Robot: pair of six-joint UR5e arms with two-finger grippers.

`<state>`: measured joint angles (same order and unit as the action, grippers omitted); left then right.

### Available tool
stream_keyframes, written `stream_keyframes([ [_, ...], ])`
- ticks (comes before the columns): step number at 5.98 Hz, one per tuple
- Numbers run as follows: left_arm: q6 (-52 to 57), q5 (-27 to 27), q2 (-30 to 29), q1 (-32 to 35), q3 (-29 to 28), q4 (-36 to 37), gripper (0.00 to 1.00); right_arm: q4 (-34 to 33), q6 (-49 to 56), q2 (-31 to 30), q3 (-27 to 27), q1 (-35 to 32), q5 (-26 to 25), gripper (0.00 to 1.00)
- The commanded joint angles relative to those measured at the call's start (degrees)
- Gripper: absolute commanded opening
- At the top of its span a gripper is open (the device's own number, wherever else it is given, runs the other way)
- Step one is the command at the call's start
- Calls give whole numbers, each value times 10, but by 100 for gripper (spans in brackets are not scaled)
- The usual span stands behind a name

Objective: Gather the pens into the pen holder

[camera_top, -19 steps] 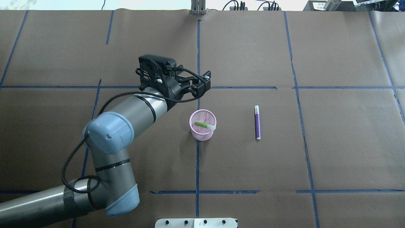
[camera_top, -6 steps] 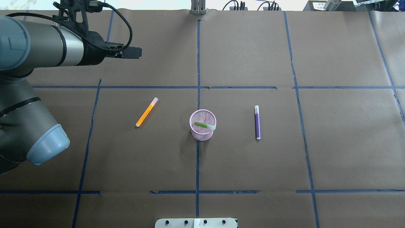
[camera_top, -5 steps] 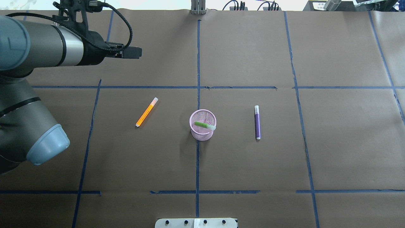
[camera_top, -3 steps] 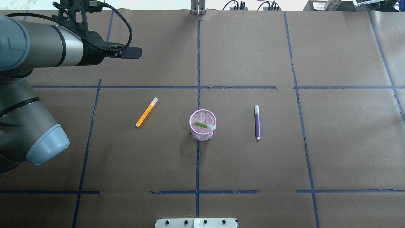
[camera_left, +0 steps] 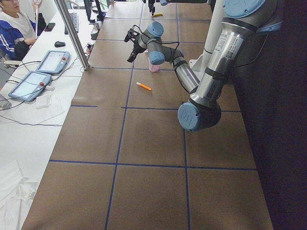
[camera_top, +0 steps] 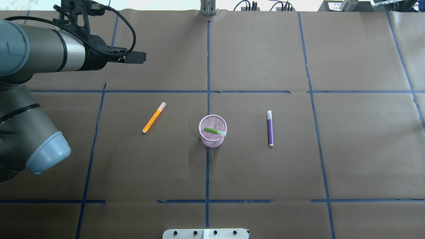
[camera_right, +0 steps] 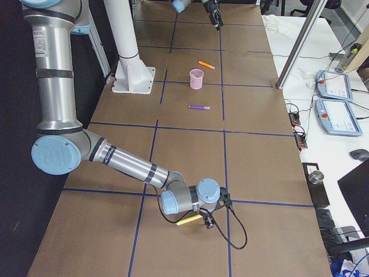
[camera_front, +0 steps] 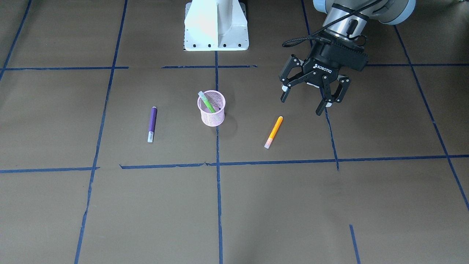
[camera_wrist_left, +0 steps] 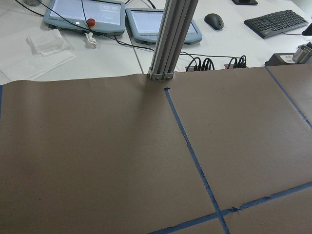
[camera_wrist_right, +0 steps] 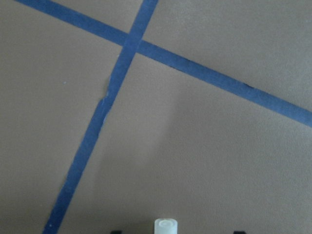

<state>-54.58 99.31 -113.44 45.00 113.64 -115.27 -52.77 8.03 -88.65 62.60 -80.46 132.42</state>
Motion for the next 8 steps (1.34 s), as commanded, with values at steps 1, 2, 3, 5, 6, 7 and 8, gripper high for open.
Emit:
stream_keyframes([
  [1,0,0,1,0,0,0,100,-1,0,-3,-1,4,2,63],
  [2,0,0,1,0,0,-1,100,-1,0,-3,-5,6,2,63],
  [3,0,0,1,0,0,-1,100,-1,0,-3,-6,7,2,60],
  [5,0,0,1,0,0,-1,100,0,1,-2,-4,7,2,18],
  [6,0,-1,1,0,0,-1,100,0,0,-2,-4,7,2,1],
  [7,-1,-1,1,0,0,-1,100,0,0,-3,2,7,5,0],
  [8,-1,-1,1,0,0,-1,100,0,0,-3,17,7,41,0],
])
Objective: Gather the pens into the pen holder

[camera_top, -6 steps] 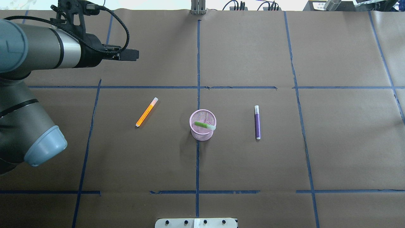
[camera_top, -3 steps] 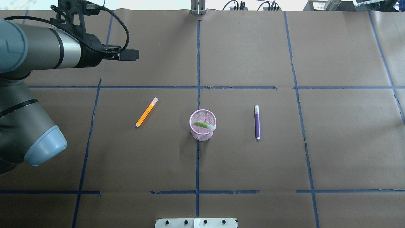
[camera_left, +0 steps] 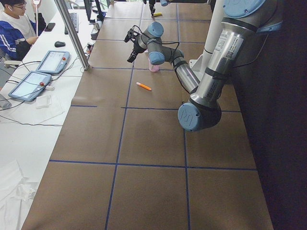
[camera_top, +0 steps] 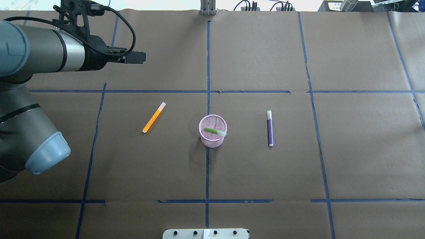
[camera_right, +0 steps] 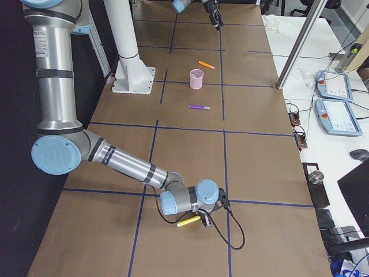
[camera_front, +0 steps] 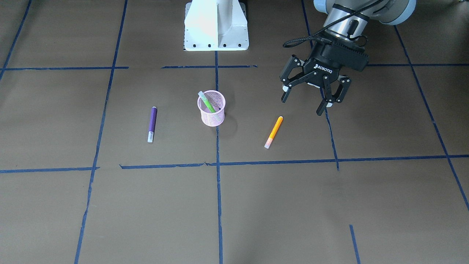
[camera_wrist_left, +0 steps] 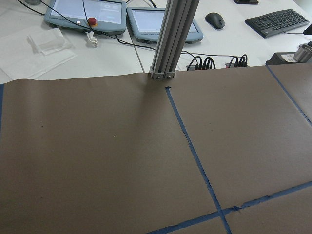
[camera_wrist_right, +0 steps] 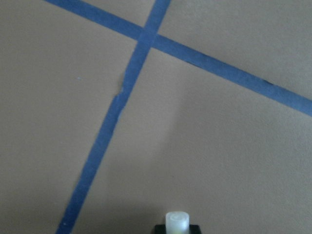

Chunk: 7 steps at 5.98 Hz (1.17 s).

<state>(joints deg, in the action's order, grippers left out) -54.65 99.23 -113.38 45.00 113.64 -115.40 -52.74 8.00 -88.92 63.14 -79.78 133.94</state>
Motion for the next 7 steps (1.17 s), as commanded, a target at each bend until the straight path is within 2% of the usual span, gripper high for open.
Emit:
stream_keyframes([
  [1,2,0,3,-1,-3,1,100,-2,-10,-3,60,-15,53,0],
  [3,4,2,4,-2,-10,7,100,6,-130,8,138,-20,54,0],
  [5,23,79,4,-2,-46,36,100,7,-263,23,241,-20,50,0],
  [6,24,93,4,-6,-46,88,100,11,-328,23,286,-20,47,0],
  [7,24,112,0,-7,-48,111,100,31,-373,25,326,-13,18,0],
])
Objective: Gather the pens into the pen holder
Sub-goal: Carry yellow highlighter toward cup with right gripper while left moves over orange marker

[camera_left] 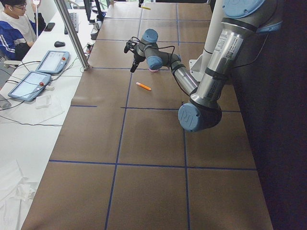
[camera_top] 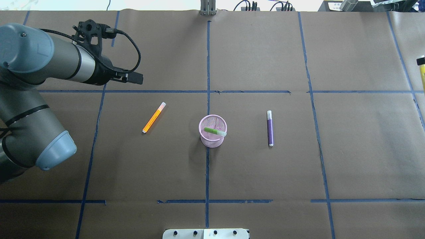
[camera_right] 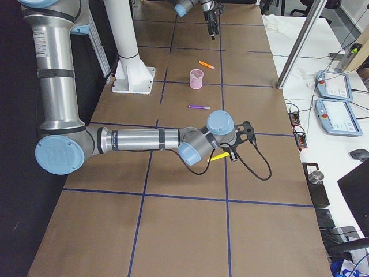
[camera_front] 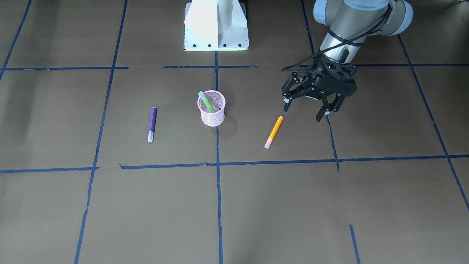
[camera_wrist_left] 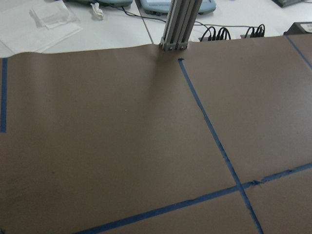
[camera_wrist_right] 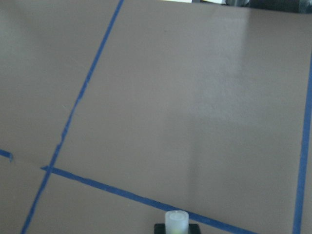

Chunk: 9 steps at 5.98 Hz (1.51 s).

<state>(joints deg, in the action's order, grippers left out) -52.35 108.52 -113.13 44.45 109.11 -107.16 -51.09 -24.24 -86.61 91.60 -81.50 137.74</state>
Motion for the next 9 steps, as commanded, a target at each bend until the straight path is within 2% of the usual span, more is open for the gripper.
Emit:
stream_keyframes([
  [1,29,44,-5,-2,-21,36,100,46,-135,12,77,45,-56,0],
  [3,76,47,-10,-5,-57,35,100,79,-272,24,148,152,-166,0],
  [4,77,47,-13,-8,-57,34,100,79,-341,48,185,230,-249,0],
  [5,77,45,-14,-20,-66,34,100,79,-351,77,200,288,-307,0],
  [7,76,44,-17,-25,-76,29,100,79,-340,128,206,457,-549,0],
  [9,75,44,-21,-31,-79,27,100,79,-282,158,206,540,-654,0],
])
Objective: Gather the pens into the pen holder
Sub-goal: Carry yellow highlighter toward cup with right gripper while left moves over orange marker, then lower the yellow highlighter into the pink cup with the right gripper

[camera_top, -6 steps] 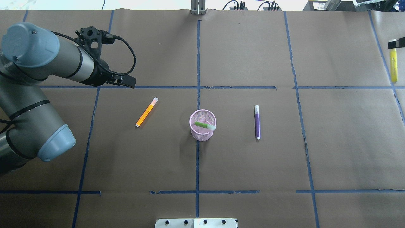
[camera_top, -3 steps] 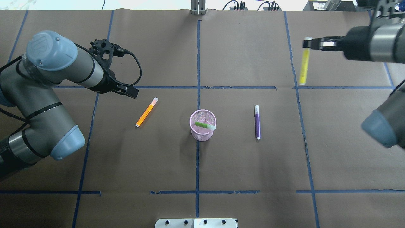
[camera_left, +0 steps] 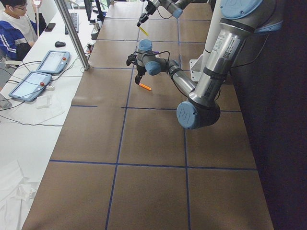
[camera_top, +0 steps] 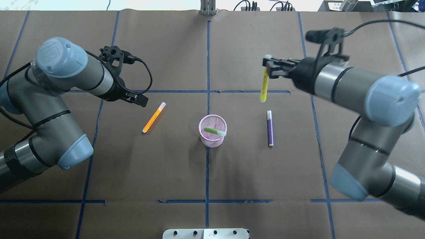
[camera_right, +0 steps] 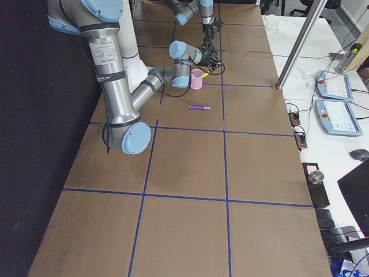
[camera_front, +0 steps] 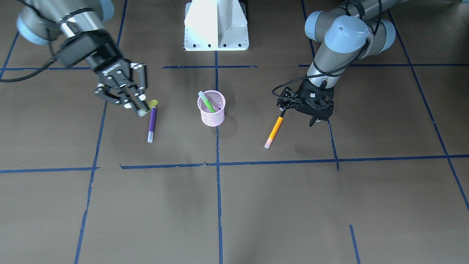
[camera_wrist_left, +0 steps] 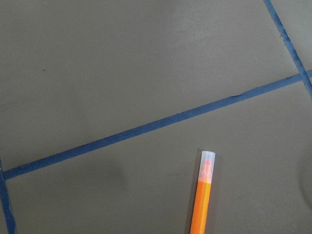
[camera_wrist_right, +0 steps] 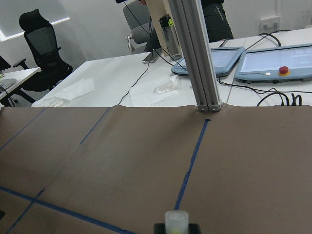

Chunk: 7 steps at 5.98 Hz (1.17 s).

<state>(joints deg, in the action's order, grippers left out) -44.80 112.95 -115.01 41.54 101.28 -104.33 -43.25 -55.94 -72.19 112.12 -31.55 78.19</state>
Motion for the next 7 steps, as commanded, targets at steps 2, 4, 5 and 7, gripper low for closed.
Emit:
stream_keyframes([
  [2,1,0,-3,-2,-12,-2,100,-1,50,51,-26,95,-120,0],
  [4,-2,0,-2,-2,-14,-2,100,4,51,87,-68,98,-134,0],
  [5,-4,0,0,-3,-18,-2,100,14,51,112,-100,98,-140,0],
  [7,-4,0,-1,-3,-18,-2,100,84,51,130,-171,105,-139,0],
])
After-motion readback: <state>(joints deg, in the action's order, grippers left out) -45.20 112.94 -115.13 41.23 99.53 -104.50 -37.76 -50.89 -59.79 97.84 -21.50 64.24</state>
